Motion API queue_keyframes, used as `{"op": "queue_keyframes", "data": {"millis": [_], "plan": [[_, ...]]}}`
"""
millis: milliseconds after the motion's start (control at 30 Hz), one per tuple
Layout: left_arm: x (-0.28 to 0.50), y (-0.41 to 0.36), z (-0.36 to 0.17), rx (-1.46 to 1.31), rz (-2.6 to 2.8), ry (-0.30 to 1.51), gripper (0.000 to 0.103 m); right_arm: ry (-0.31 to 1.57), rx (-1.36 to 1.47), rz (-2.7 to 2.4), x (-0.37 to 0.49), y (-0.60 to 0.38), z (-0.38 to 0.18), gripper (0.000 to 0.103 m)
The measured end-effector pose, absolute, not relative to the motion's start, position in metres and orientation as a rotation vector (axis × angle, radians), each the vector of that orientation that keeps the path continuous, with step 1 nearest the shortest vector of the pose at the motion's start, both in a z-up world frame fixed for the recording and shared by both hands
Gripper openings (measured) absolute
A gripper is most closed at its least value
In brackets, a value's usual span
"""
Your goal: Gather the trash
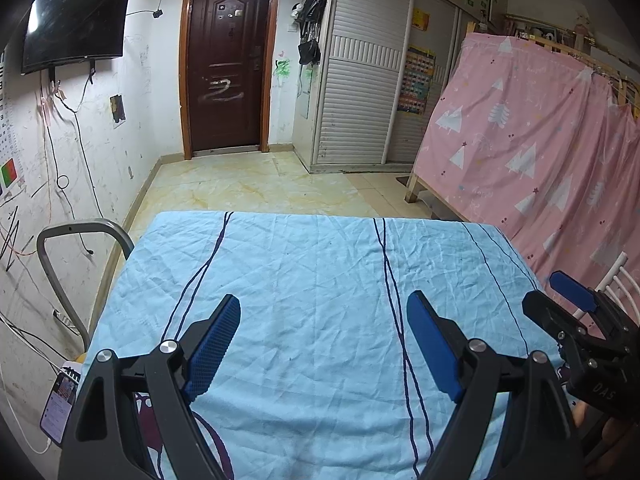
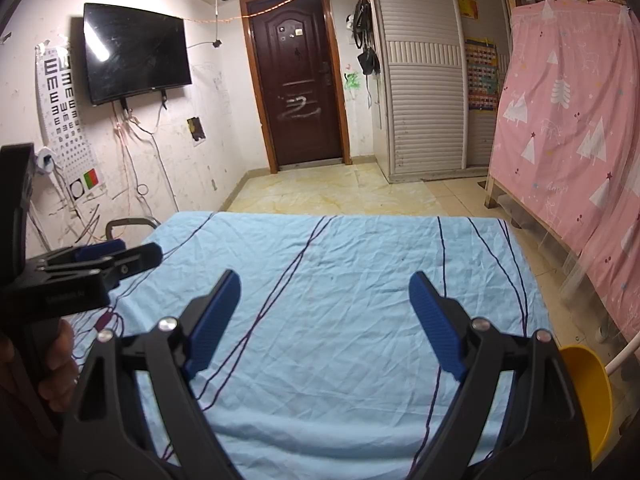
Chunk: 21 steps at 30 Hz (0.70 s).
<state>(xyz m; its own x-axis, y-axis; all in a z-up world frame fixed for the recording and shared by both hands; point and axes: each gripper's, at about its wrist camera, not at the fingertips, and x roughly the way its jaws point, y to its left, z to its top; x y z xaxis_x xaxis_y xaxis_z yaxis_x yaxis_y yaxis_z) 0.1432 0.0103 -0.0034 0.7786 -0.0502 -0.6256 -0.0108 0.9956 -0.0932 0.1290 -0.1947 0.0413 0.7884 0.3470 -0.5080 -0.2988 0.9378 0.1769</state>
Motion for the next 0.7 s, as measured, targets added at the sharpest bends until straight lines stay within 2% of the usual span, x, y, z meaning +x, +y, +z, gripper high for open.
{"op": "queue_keyframes", "data": {"millis": [700], "plan": [[0.1465,0.0115,-0.0073,-0.103,-0.001,0.678,0.077,0.567,0.087,0.347,0.1289,-0.1926,0.0419,0.084]]}}
